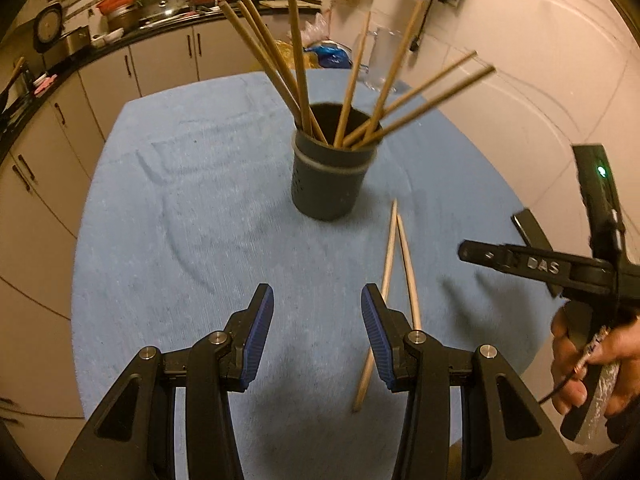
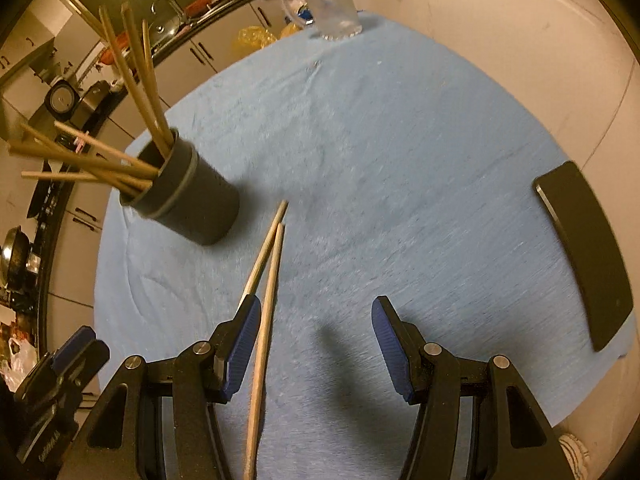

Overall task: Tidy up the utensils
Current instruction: 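Move both open tools toward the remaining loose chopsticks beside the cup, then close the left tool on a loose chopstick while the right tool grasps another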

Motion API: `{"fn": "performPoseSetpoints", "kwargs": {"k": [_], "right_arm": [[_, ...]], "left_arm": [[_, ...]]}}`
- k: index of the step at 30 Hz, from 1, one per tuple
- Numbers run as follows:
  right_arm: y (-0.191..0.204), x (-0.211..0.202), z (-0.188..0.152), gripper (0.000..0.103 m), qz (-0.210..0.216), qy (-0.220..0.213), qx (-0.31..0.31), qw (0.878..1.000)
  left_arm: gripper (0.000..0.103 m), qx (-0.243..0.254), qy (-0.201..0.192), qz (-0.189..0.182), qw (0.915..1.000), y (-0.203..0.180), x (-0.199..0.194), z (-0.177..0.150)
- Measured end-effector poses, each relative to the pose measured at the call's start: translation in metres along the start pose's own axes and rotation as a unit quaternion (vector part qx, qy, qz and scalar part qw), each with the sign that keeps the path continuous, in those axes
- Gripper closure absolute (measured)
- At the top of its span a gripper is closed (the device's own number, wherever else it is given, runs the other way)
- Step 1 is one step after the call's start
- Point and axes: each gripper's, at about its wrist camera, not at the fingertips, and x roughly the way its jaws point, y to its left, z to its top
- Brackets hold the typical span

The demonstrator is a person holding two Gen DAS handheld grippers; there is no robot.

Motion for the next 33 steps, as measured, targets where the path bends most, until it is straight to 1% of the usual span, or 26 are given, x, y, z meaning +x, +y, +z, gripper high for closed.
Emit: {"fn": "performPoseSetpoints", "kwargs": {"k": [4, 7, 9, 11, 13, 14, 15, 17, 18, 20, 22, 23, 24, 29, 33], "right_arm": [[0.008, 0.014, -0.006, 0.041, -0.006, 0.009, 0.000, 1.000], [0.015, 0.024, -0.007, 0.046, -0.011, 0.017, 0.000, 1.000], [0.019, 0.032, -0.008, 0.055, -0.014, 0.025, -0.001, 1.000], [0.023, 0.037, -0.008, 0.059, -0.015, 0.029, -0.004, 0.999], [0.026, 0.042, -0.007, 0.060, -0.019, 0.032, -0.006, 0.999], [0.028, 0.045, -0.007, 0.063, -0.020, 0.034, -0.007, 0.999], [0.031, 0.049, -0.007, 0.070, -0.021, 0.036, -0.009, 0.999], [0.034, 0.054, -0.005, 0.074, -0.027, 0.040, -0.014, 0.999], [0.035, 0.055, -0.004, 0.075, -0.030, 0.034, -0.017, 0.999], [0.039, 0.057, -0.001, 0.078, -0.033, 0.033, -0.029, 0.998], [0.041, 0.060, 0.002, 0.086, -0.036, 0.033, -0.041, 0.998], [0.040, 0.060, 0.004, 0.092, -0.037, 0.036, -0.044, 0.998], [0.037, 0.061, 0.005, 0.093, -0.039, 0.038, -0.043, 0.998], [0.015, 0.054, 0.009, 0.094, -0.040, 0.038, -0.029, 0.998], [-0.012, 0.045, 0.014, 0.094, -0.045, 0.035, -0.011, 0.998]], "left_arm": [[0.059, 0.010, 0.009, -0.006, 0.9999, 0.005, 0.003, -0.007], [0.059, 0.008, 0.013, -0.006, 0.9999, 0.012, 0.005, -0.011], [0.059, 0.005, 0.016, -0.004, 0.9999, 0.019, 0.005, -0.012], [0.059, 0.000, 0.017, -0.002, 0.9998, 0.025, 0.005, -0.013], [0.059, -0.004, 0.019, 0.000, 0.9998, 0.031, 0.006, -0.014], [0.059, -0.005, 0.020, 0.001, 0.9998, 0.033, 0.006, -0.014], [0.059, -0.006, 0.021, 0.001, 0.9998, 0.033, 0.007, -0.015], [0.059, -0.006, 0.025, 0.000, 0.9997, 0.035, 0.010, -0.014], [0.059, -0.004, 0.027, -0.001, 0.9996, 0.034, 0.011, -0.013], [0.059, 0.002, 0.030, -0.007, 0.9995, 0.030, 0.016, -0.008], [0.059, 0.006, 0.031, -0.014, 0.9994, 0.025, 0.021, -0.004], [0.059, 0.009, 0.033, -0.020, 0.9992, 0.020, 0.025, -0.001], [0.059, 0.012, 0.035, -0.024, 0.9990, 0.016, 0.029, 0.002], [0.059, 0.041, 0.052, -0.043, 0.9969, -0.014, 0.057, 0.019], [0.059, 0.063, 0.069, -0.053, 0.9943, -0.041, 0.082, 0.026]]}}
